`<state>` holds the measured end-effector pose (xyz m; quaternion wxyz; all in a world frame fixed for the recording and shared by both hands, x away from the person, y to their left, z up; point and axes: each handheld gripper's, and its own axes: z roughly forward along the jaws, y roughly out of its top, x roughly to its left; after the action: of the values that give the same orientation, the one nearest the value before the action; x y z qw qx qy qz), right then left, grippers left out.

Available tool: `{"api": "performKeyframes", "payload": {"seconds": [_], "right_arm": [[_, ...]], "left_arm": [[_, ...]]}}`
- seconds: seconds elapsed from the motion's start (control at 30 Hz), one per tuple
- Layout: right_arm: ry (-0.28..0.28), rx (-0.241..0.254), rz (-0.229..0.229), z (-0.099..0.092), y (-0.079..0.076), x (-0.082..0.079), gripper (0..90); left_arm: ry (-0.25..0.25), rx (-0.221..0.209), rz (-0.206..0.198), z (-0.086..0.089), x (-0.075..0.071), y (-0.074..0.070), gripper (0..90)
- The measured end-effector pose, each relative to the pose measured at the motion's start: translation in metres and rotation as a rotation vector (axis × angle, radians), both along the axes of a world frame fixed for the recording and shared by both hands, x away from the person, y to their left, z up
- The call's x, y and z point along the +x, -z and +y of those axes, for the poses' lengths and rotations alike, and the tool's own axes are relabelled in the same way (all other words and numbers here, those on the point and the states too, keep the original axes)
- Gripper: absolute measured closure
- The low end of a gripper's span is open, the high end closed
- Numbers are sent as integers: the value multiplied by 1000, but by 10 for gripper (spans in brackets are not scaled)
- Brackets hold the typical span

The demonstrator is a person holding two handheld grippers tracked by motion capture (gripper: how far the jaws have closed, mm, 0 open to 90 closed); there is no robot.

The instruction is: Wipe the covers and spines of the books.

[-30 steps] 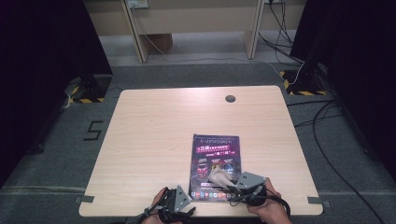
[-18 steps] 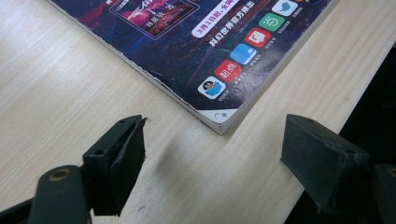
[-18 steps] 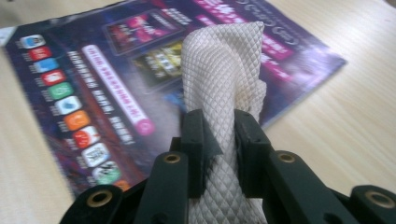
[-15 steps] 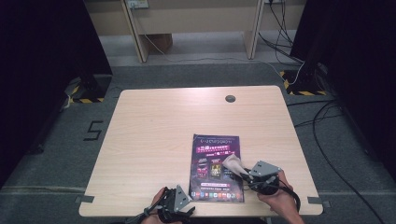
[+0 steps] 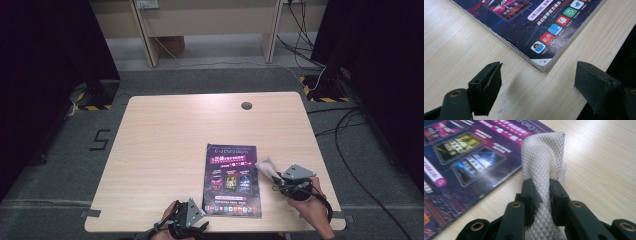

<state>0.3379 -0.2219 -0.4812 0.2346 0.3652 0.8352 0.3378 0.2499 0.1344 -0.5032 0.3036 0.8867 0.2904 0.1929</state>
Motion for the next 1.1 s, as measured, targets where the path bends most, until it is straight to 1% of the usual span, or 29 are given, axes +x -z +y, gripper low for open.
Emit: {"api": "performKeyframes", "payload": {"seconds": [0.03, 0.23, 0.73, 0.87, 0.9, 1.0, 1.1], "right_arm": [[17, 1, 3, -3, 0, 1, 763], [63, -2, 0, -15, 1, 5, 763], [131, -1, 4, -36, 4, 12, 762], [146, -4, 9, -41, 5, 14, 761], [160, -4, 14, -43, 6, 14, 761], [175, -8, 18, -46, 6, 15, 759], [192, -7, 25, -51, 7, 17, 758]], "left_arm": [[0, -3, -1, 0, 0, 0, 212], [-2, -4, -1, 0, 0, 0, 212], [-4, -2, 1, 1, 0, 0, 212], [-5, -4, 0, 0, 0, 0, 212], [-4, -3, 0, 0, 0, 0, 212], [-6, -7, -1, 0, 1, 0, 212], [-5, -3, 1, 1, 0, 0, 212]]}}
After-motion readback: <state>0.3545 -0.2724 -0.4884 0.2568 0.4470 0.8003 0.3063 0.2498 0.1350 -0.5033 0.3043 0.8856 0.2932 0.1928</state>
